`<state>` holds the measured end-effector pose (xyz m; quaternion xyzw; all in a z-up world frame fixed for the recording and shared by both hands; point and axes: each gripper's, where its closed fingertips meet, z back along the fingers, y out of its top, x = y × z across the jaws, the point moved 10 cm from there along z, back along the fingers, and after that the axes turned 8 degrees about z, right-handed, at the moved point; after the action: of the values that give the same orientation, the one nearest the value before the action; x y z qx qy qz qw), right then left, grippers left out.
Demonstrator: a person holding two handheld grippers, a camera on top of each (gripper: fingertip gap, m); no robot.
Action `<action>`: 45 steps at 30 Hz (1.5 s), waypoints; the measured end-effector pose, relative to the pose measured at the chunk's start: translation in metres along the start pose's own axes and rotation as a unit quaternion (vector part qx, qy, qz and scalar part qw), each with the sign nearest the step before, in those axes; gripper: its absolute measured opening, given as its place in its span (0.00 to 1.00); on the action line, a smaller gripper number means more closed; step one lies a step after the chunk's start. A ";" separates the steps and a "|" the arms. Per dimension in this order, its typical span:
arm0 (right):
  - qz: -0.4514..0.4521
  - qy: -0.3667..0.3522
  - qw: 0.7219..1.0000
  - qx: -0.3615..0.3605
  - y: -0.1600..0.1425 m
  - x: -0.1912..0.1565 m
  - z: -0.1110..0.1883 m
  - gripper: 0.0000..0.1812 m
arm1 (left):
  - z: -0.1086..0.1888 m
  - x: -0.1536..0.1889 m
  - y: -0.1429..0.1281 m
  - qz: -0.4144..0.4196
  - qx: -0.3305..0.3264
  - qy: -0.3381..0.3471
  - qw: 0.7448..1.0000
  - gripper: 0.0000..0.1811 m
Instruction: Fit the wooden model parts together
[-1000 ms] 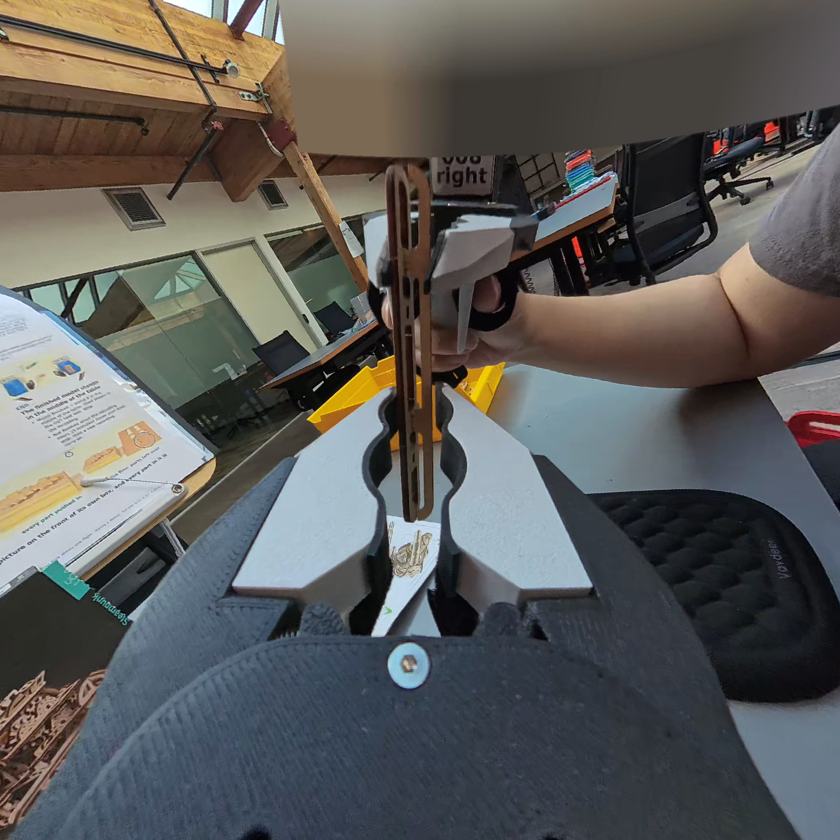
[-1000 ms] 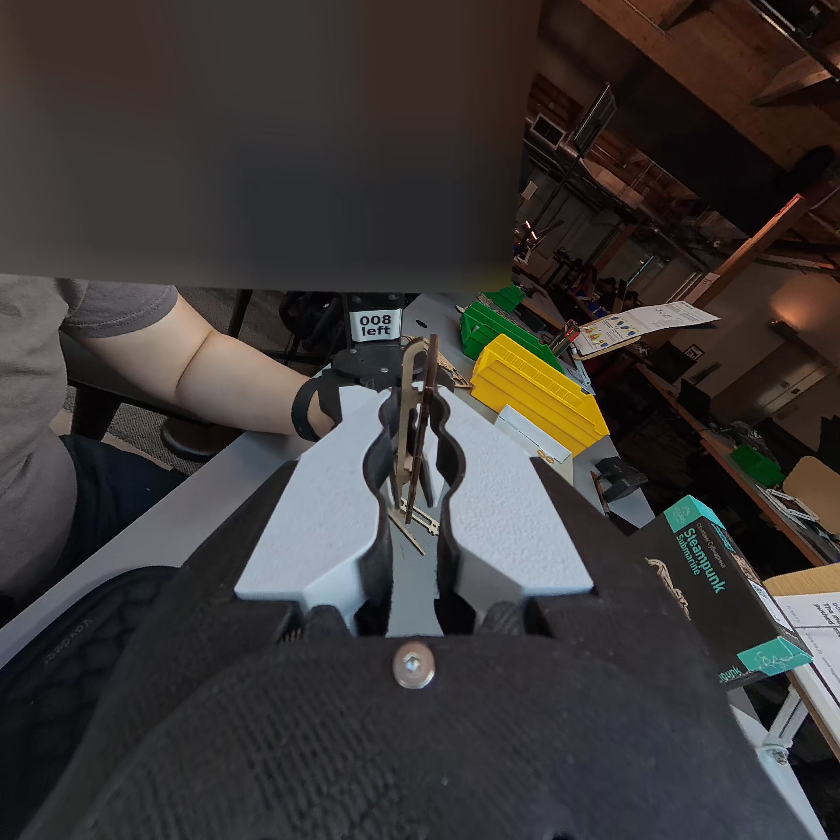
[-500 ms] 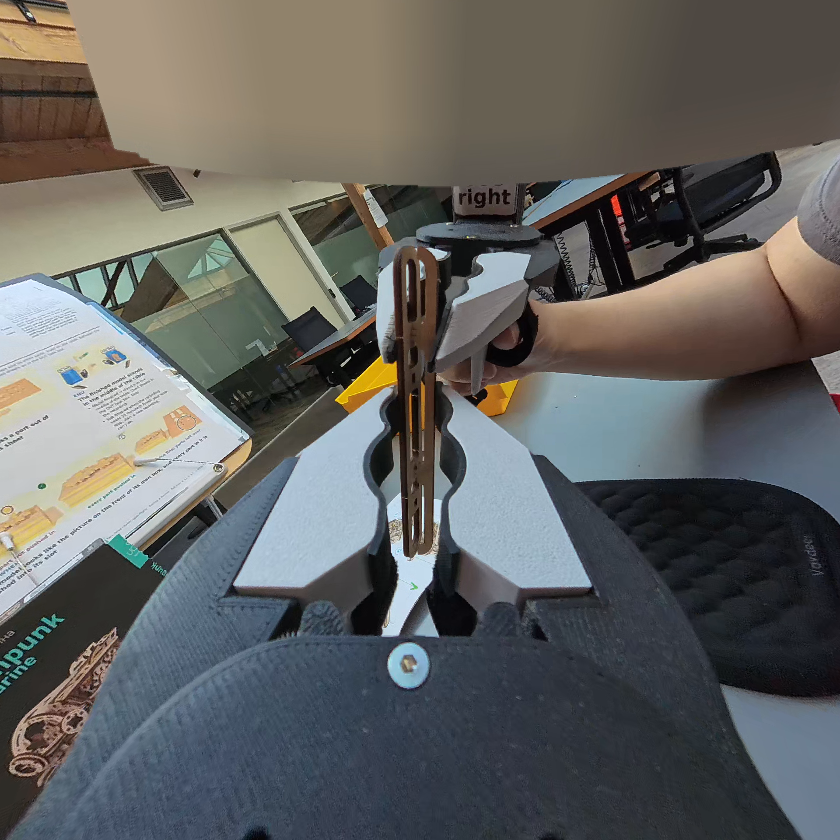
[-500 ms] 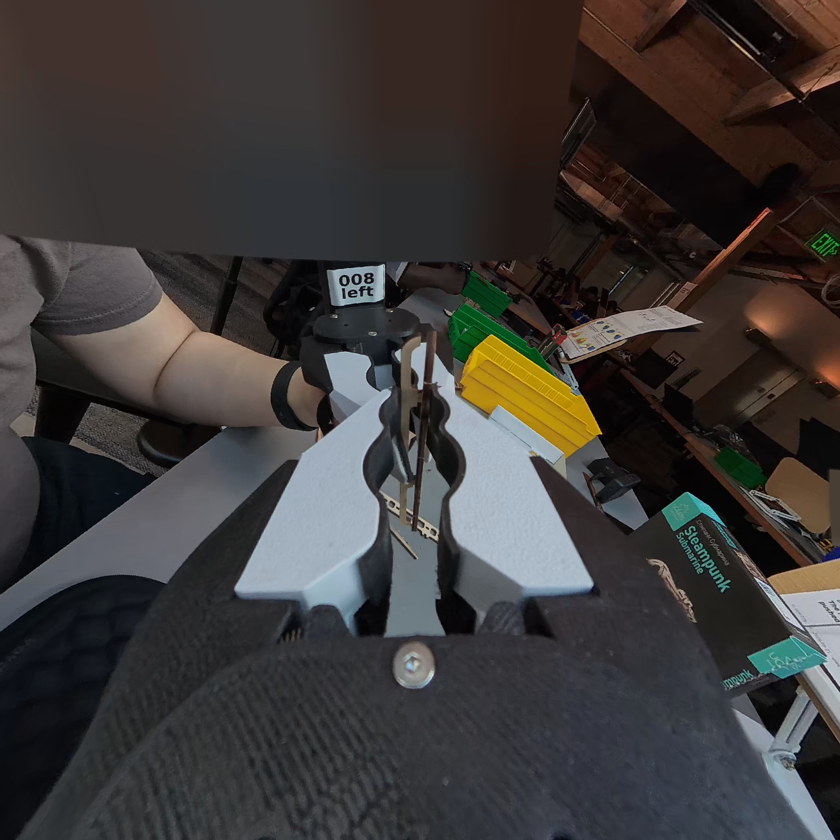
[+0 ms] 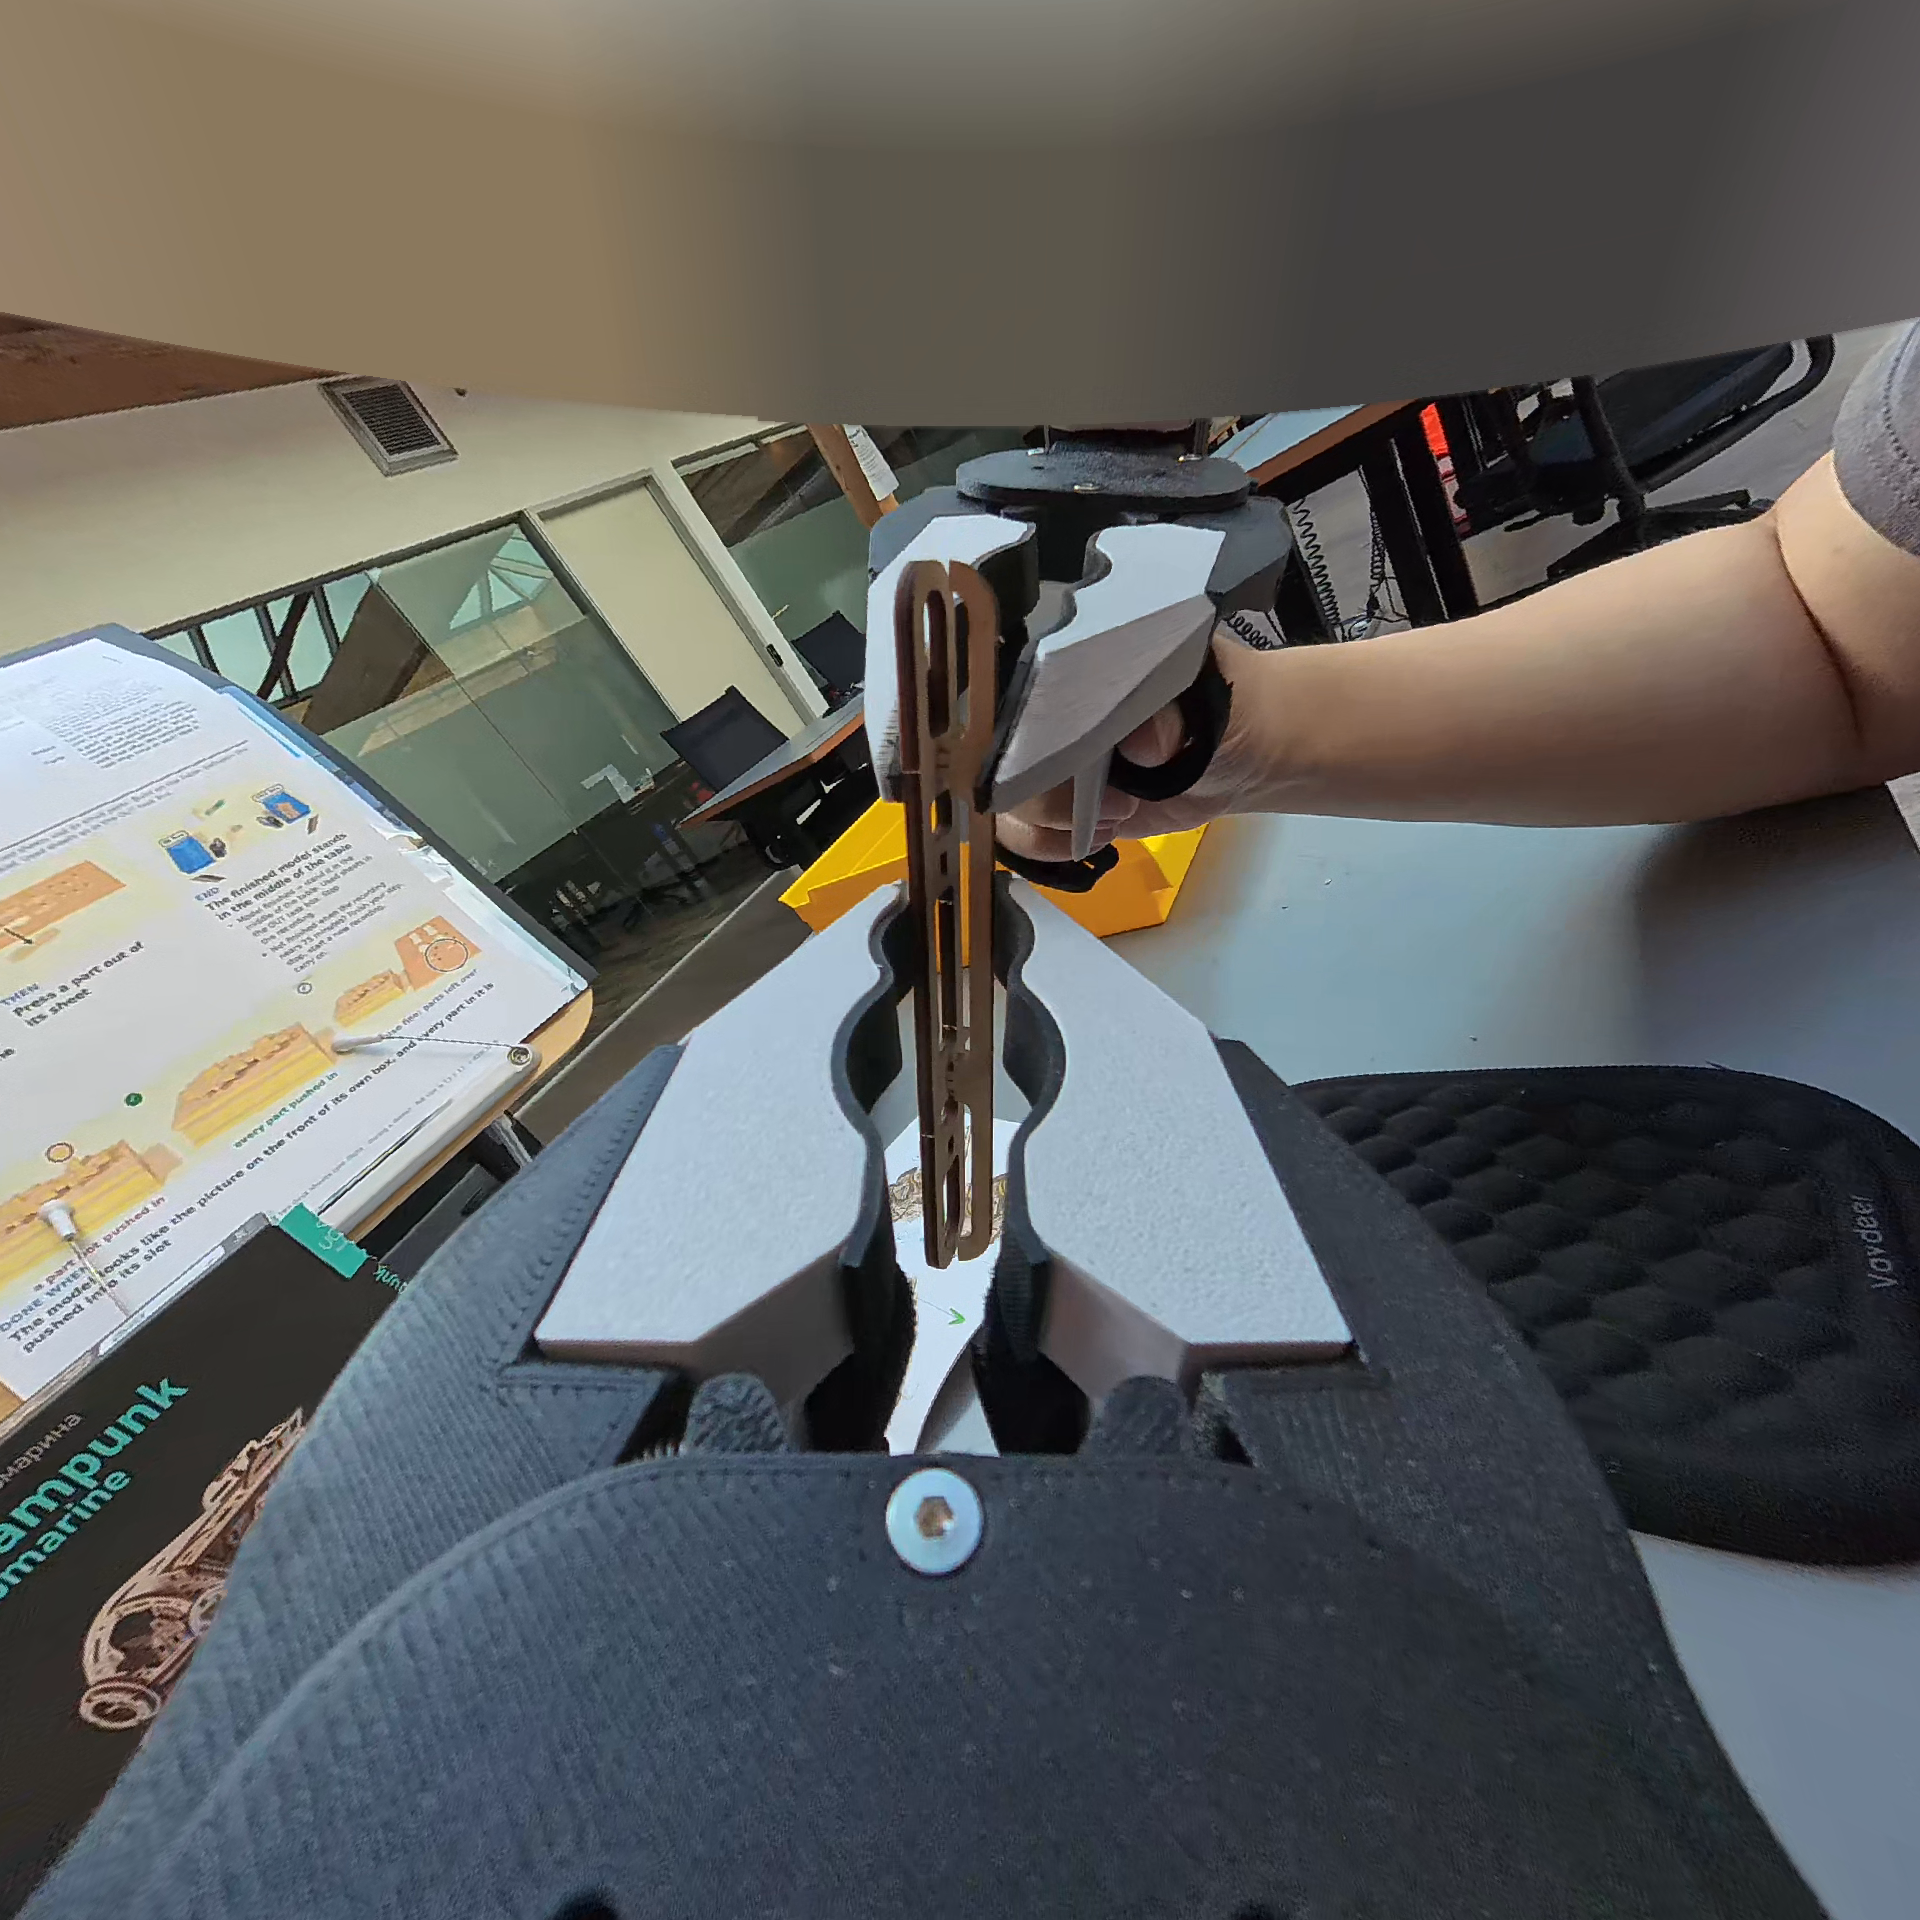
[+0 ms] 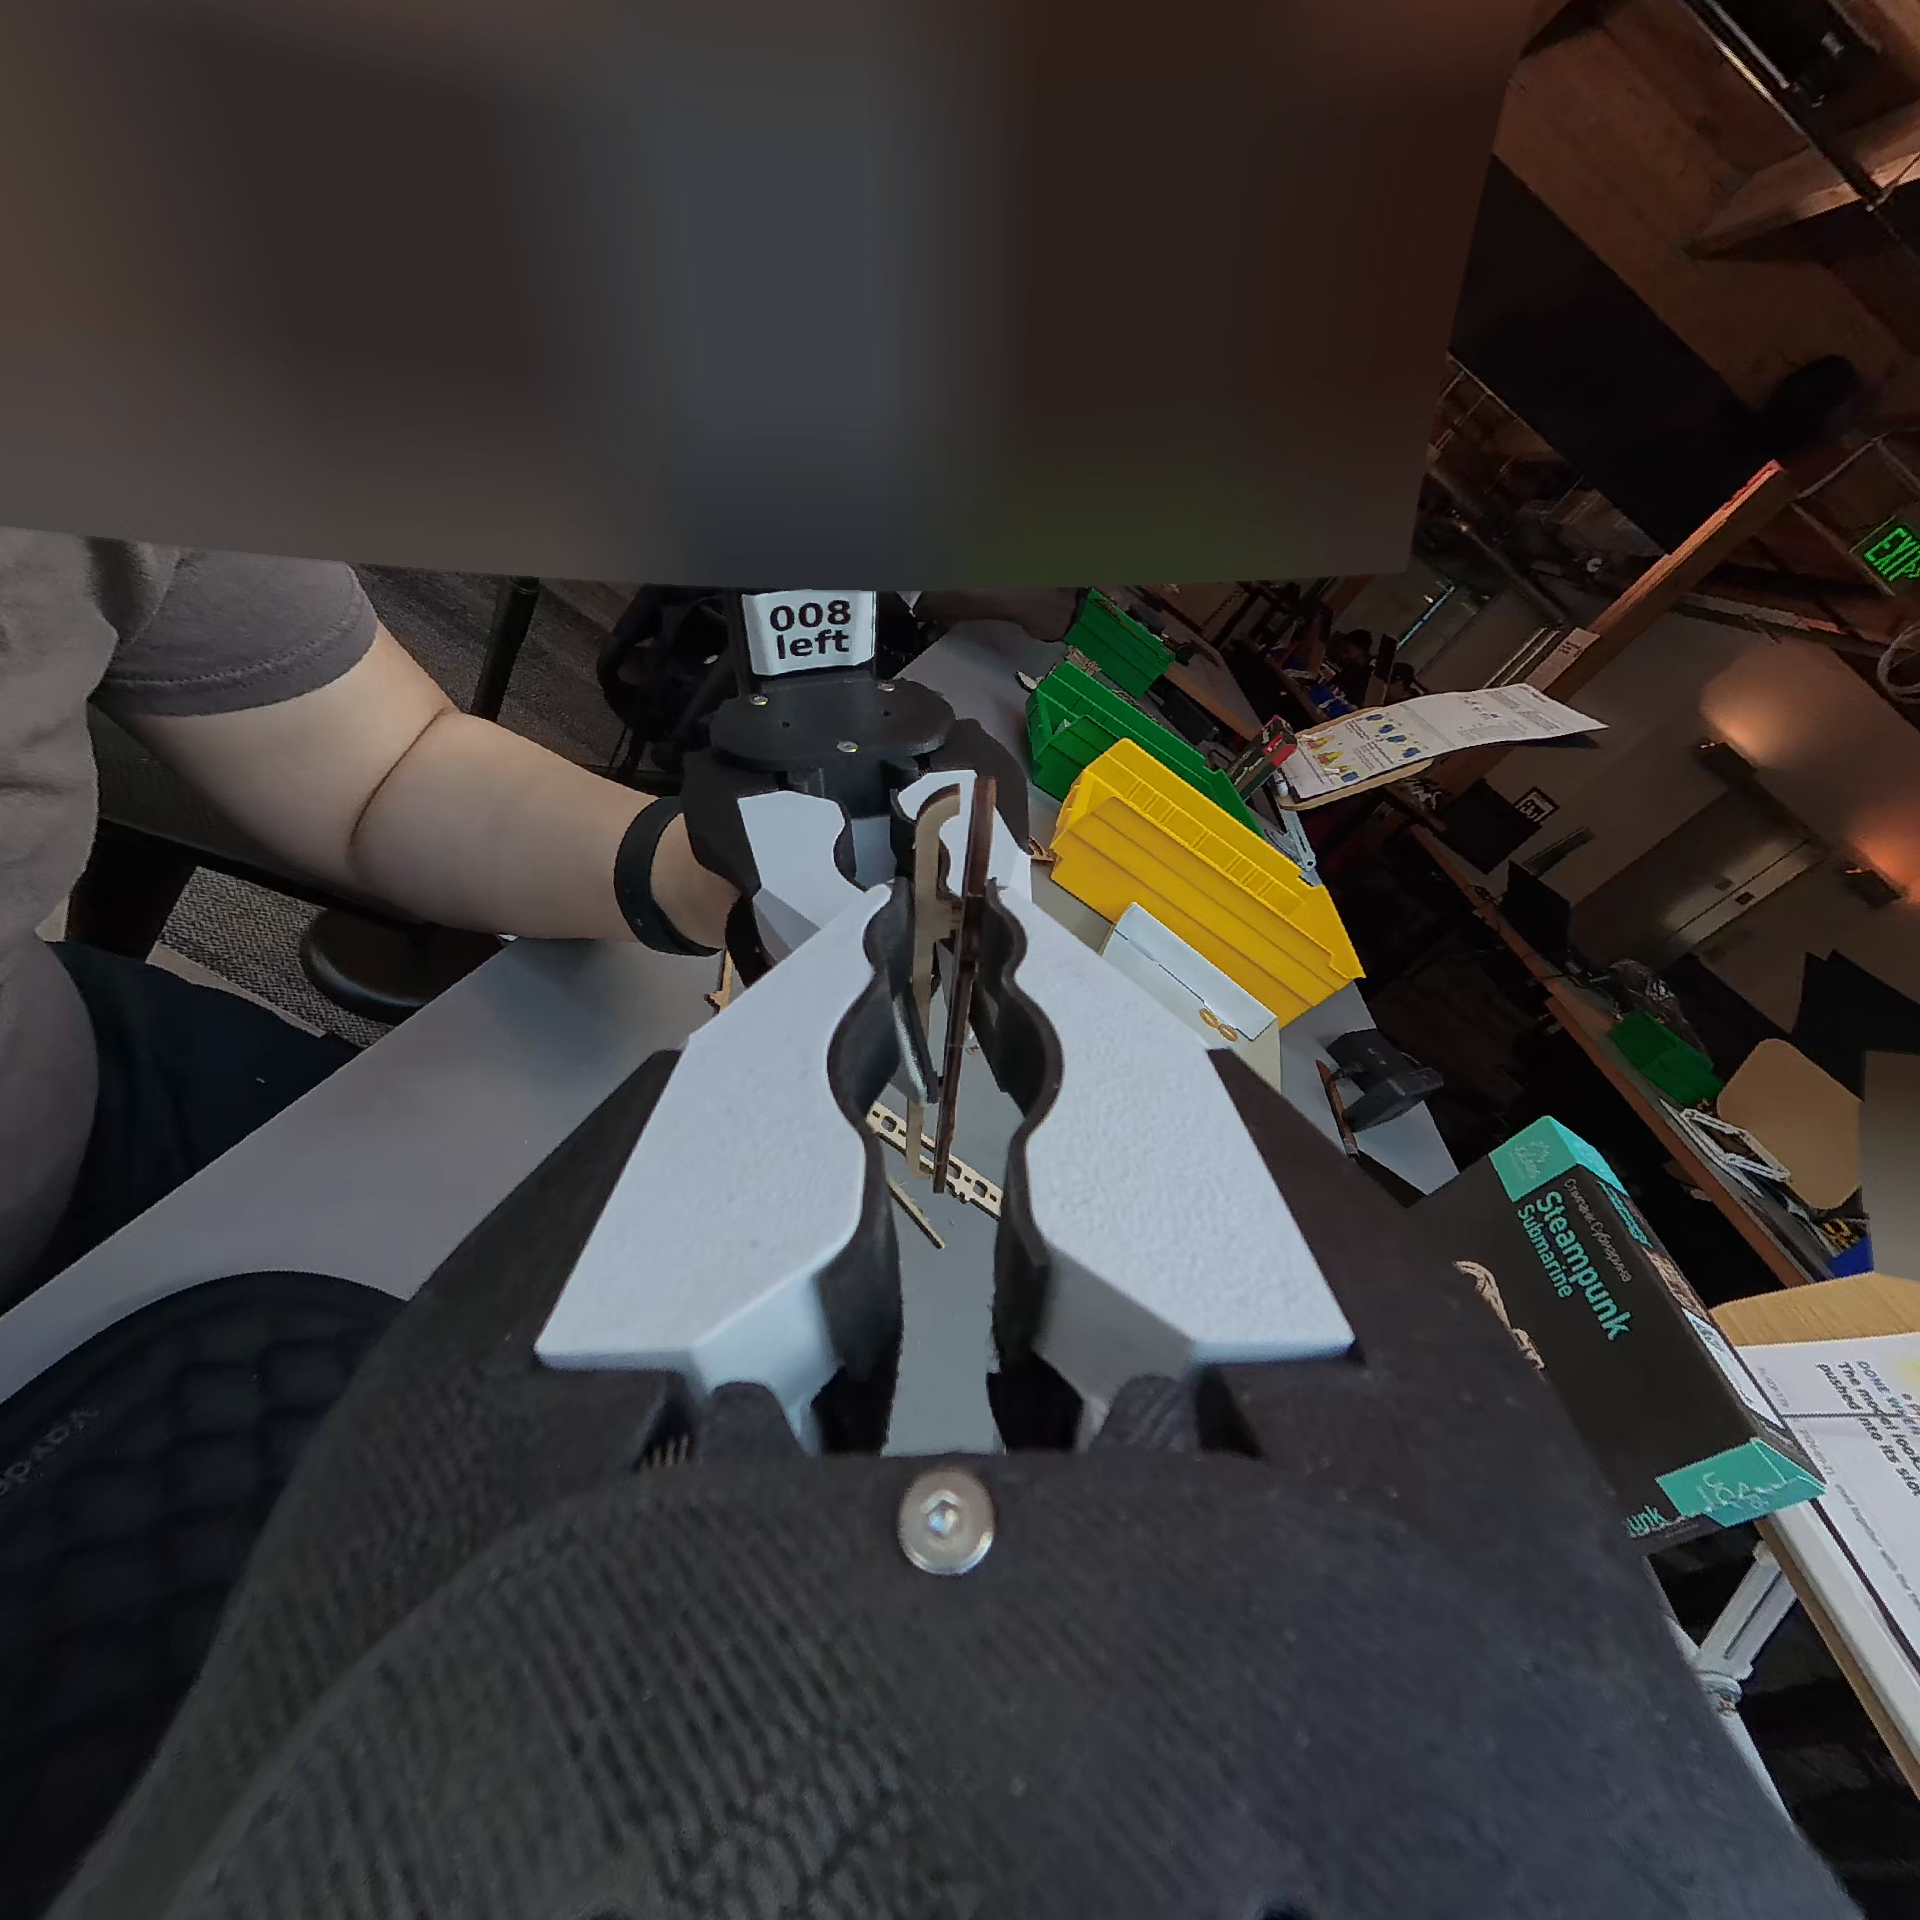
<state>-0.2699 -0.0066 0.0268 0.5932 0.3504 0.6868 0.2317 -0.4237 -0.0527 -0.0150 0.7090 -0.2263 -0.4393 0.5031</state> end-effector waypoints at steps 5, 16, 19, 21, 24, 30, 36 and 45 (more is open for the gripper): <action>-0.001 -0.003 1.000 -0.003 -0.001 0.000 0.000 0.05 | 0.000 0.000 -0.002 0.003 -0.002 -0.001 1.000 0.06; -0.019 0.008 1.000 0.005 -0.003 0.001 -0.001 0.06 | -0.001 0.000 -0.003 0.012 0.001 -0.009 1.000 0.06; -0.013 -0.001 1.000 -0.003 0.001 0.000 -0.004 0.12 | -0.003 0.003 -0.004 0.008 0.000 -0.012 1.000 0.06; -0.007 0.012 1.000 -0.005 0.004 -0.003 -0.005 0.05 | -0.002 0.004 -0.003 0.009 0.008 -0.016 1.000 0.06; -0.002 0.010 1.000 -0.012 0.007 -0.003 -0.006 0.06 | -0.001 0.004 -0.002 0.004 0.014 -0.014 1.000 0.06; 0.015 0.002 1.000 -0.018 0.010 -0.005 -0.008 0.08 | -0.002 0.006 -0.001 0.005 0.020 -0.019 1.000 0.06; 0.020 0.011 0.999 -0.027 0.012 -0.008 -0.010 0.06 | -0.002 0.008 -0.001 -0.004 0.023 -0.015 1.000 0.06; 0.024 0.002 0.999 -0.030 0.011 -0.009 -0.010 0.05 | -0.002 0.008 -0.002 -0.003 0.020 -0.018 1.000 0.06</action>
<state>-0.2766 -0.0220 0.0290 0.5927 0.3161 0.7035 0.2320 -0.4180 -0.0567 -0.0195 0.7114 -0.2425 -0.4489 0.4833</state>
